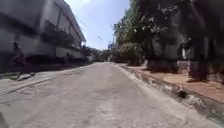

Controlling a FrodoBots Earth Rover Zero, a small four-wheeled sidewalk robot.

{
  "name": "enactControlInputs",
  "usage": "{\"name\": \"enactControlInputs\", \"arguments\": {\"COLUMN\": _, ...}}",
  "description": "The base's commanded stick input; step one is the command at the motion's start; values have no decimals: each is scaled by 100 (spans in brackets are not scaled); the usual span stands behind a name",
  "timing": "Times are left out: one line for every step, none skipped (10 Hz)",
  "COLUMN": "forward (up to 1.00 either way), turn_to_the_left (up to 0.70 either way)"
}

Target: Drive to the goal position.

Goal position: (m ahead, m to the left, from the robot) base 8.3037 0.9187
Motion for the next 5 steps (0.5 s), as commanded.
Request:
{"name": "enactControlInputs", "arguments": {"forward": 100, "turn_to_the_left": 0}}
{"name": "enactControlInputs", "arguments": {"forward": 100, "turn_to_the_left": 0}}
{"name": "enactControlInputs", "arguments": {"forward": 100, "turn_to_the_left": 0}}
{"name": "enactControlInputs", "arguments": {"forward": 100, "turn_to_the_left": 0}}
{"name": "enactControlInputs", "arguments": {"forward": 100, "turn_to_the_left": 0}}
